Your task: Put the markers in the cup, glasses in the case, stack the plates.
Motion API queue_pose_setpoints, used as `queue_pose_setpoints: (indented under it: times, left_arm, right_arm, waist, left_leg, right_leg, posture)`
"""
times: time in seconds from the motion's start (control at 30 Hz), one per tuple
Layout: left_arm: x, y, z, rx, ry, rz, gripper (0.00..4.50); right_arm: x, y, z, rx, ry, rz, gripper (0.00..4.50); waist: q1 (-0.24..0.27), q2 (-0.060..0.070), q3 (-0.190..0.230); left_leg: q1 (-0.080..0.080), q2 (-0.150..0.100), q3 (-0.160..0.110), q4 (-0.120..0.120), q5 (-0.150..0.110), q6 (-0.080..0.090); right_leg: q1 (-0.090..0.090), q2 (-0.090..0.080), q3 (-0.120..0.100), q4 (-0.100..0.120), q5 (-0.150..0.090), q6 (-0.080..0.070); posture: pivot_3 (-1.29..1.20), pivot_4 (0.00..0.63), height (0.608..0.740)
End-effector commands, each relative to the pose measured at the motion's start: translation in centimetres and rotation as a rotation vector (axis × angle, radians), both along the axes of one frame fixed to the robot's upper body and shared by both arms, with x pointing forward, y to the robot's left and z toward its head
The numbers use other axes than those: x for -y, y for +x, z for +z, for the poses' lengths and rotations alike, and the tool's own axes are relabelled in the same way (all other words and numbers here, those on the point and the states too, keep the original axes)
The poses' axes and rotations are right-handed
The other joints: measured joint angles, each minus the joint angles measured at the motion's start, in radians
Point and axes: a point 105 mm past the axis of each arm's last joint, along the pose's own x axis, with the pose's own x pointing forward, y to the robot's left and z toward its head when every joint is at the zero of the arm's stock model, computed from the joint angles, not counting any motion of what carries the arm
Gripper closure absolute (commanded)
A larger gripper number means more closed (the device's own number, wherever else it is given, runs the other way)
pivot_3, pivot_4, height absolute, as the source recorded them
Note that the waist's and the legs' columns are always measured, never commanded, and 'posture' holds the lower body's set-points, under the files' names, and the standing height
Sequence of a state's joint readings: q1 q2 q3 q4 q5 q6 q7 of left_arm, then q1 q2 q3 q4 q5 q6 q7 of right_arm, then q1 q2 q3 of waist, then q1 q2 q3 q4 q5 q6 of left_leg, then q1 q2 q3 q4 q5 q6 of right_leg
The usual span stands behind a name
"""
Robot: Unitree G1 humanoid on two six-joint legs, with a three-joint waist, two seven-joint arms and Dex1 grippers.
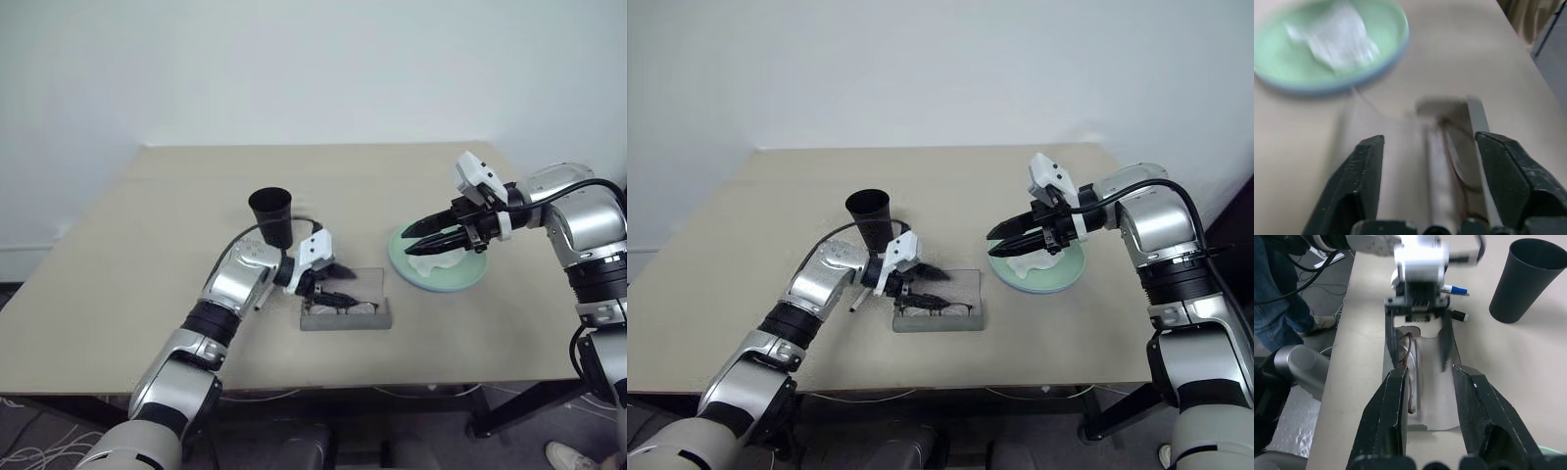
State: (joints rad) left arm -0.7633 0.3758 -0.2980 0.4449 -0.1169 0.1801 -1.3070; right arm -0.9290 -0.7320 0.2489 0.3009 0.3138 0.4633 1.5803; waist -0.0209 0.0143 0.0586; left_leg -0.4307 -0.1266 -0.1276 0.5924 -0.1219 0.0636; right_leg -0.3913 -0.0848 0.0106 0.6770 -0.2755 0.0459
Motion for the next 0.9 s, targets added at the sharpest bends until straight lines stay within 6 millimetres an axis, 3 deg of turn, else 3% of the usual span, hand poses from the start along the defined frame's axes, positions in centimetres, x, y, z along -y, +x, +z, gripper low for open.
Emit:
queue_pose_setpoints:
  times: [0.03,0.17,0.37,0.57,0.9]
  left_arm:
    - [0.5,0.6,3.9,0.08,-0.084,0.007,1.55]
    - [-0.5,2.1,4.8,0.11,-0.1,0.114,2.42]
    - [-2.5,4.6,1.8,0.164,-0.004,0.3,4.37]
    - [-4.5,5.2,-1.7,0.159,0.131,0.38,4.37]
    - [-2.7,2.1,-1.3,0.129,0.102,0.224,4.37]
  right_arm:
    - [-0.1,0.0,1.5,0.058,0.025,0.003,2.97]
    - [-0.1,0.1,1.6,0.059,0.028,0.005,2.97]
    - [0.1,0.2,2.0,0.068,0.025,0.004,2.97]
    - [0.9,0.5,2.2,0.087,0.019,-0.02,2.97]
    - [3.3,1.2,2.0,0.117,0.022,-0.122,2.97]
  waist:
    - [0.0,0.0,0.0]
    - [-0.002,0.0,0.0]
    - [-0.001,0.0,0.0]
    - [0.001,0.0,0.0]
    - [-0.001,-0.001,0.0]
  left_leg:
    - [0.0,0.0,0.0,0.0,0.0,0.0]
    - [0.0,0.0,0.0,0.0,0.0,0.0]
    - [0.0,0.0,-0.001,0.0,0.0,0.0]
    - [0.0,-0.001,0.0,0.001,0.0,0.0]
    - [0.0,-0.002,0.0,0.0,0.0,0.0]
  right_leg:
    - [0.0,0.0,0.0,0.0,0.0,0.0]
    - [0.0,0.0,0.0,0.0,0.0,0.0]
    - [0.0,0.001,0.0,0.0,0.0,0.0]
    - [0.0,0.0,0.0,0.0,0.0,0.0]
    - [0.0,0.0,0.0,0.0,0.0,0.001]
  posture:
    - [0.0,0.0,0.737]
    - [0.0,0.0,0.737]
    - [0.0,0.0,0.737]
    - [0.0,0.0,0.737]
    - [0.0,0.0,0.737]
